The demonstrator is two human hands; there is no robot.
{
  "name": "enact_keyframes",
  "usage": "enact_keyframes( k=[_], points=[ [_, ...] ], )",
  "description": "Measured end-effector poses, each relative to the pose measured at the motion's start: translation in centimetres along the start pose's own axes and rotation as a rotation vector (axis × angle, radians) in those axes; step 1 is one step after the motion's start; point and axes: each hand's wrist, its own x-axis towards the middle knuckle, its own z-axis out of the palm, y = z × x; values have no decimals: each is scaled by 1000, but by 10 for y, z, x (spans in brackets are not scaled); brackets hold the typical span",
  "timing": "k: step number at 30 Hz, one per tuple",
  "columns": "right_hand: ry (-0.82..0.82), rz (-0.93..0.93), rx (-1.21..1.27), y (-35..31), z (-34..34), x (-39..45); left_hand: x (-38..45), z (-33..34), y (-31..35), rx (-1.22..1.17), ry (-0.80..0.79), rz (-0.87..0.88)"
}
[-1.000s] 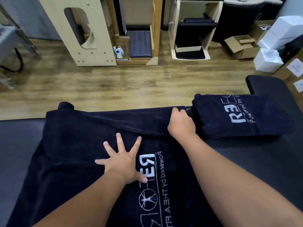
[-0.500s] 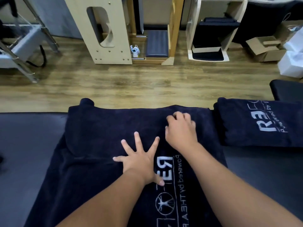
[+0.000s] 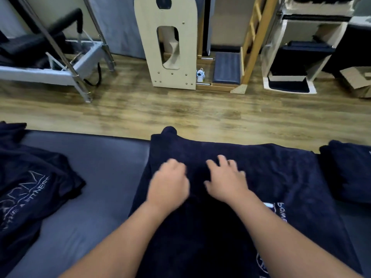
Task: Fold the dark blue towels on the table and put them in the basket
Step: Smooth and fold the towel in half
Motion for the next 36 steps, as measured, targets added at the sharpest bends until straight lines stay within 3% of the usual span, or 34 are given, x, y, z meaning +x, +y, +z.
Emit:
enact_keyframes(
  k=[3,5,11,14,16,20,22,24,27,30,33,36],
  points=[
    [-217,79,82,-36,5,15,23,-26,-57,-76,-13,-505],
    [-270,152,128,-43,4,27,44,-34,-85,-161,-106,-661],
    [-325,255,50,-55,0,44,117,-18,-128,-198,-283,-375],
    [-309,270,26,-57,3,47,140,-15,-126,-195,-288,-130],
    [-305,275,28,-56,4,47,148,-23,-118,-365,-262,-66],
    [-326,282,7,-58,3,48,157,-46,-105,-1002,-325,-184],
    [-328,283,-6,-58,3,48,165,-52,-100,-1121,-321,-128],
    [-329,282,-10,-57,3,48,178,-51,-106,-931,-328,-38],
    [-335,278,-13,-57,2,48,208,-52,-130,-159,-434,216],
    [-346,286,-26,-58,1,49,228,-78,-162,312,-511,125],
    [-349,293,-38,-59,1,51,231,-87,-185,375,-593,-44],
    [-347,308,-48,-61,1,52,221,-77,-182,83,-629,-121]
  ],
)
